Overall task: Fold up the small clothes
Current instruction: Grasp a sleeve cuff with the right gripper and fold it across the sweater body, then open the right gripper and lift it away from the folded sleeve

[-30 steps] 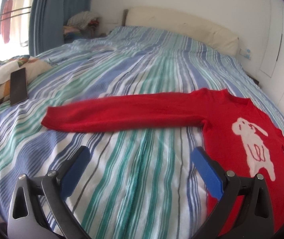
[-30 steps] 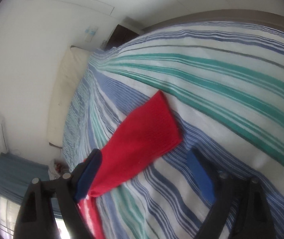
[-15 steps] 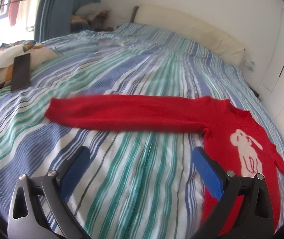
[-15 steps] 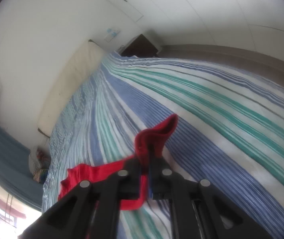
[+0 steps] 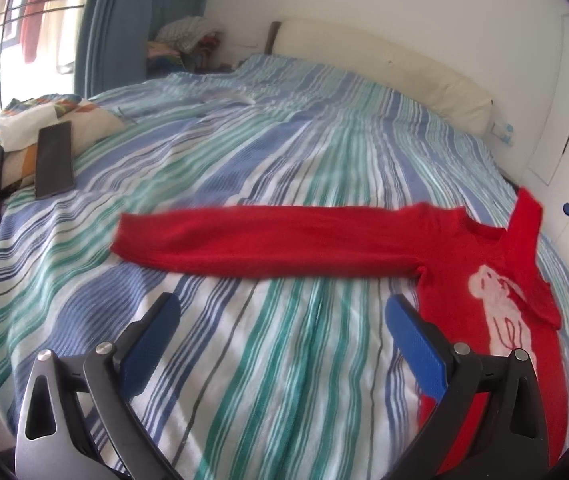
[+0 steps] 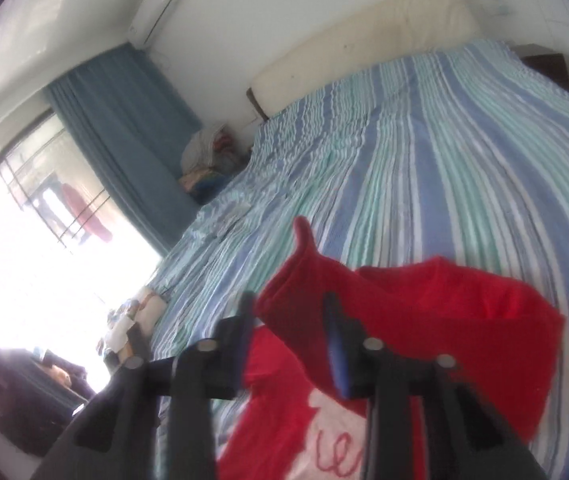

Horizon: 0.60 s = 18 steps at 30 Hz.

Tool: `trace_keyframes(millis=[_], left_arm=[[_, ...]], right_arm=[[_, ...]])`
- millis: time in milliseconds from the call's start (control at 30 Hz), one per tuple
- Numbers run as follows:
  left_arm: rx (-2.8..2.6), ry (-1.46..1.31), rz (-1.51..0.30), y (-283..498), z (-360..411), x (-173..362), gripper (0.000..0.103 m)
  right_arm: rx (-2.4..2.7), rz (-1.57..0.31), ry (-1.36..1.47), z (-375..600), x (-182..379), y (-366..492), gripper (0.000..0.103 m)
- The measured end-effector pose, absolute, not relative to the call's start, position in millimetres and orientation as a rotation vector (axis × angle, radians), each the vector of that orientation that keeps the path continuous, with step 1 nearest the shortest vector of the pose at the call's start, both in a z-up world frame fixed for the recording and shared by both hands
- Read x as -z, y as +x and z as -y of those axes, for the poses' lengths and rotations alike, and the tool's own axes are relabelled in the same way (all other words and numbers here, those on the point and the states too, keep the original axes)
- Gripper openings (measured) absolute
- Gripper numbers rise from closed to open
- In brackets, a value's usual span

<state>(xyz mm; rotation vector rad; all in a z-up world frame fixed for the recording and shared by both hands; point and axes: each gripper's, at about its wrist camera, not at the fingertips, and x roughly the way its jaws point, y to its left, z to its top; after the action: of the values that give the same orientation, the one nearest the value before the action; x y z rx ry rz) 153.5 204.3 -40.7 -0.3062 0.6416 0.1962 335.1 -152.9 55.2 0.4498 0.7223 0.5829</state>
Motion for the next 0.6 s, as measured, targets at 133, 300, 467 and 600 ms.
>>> trace_keyframes(millis=[133,300,467,600], left_arm=[[-0.189,-0.359,-0.653,155,-213,42,0.102],[-0.162,-0.39,-0.696,161,-211,46,0.102],[-0.141,-0.32,-0.717,163,-196,48,0.102],[-0.128,-0.281,-0.736,164,-186,52,0.102]], right_arm=[[-0.623,-0.736,0.507,138,-25,334,0.071],[-0.502,-0.764,0.431,180,-7,313,0.071],[-0.298,-0.785,0.269,246,26,272,0.072],[-0.131,-0.807,0.179,298,56,230,0.072]])
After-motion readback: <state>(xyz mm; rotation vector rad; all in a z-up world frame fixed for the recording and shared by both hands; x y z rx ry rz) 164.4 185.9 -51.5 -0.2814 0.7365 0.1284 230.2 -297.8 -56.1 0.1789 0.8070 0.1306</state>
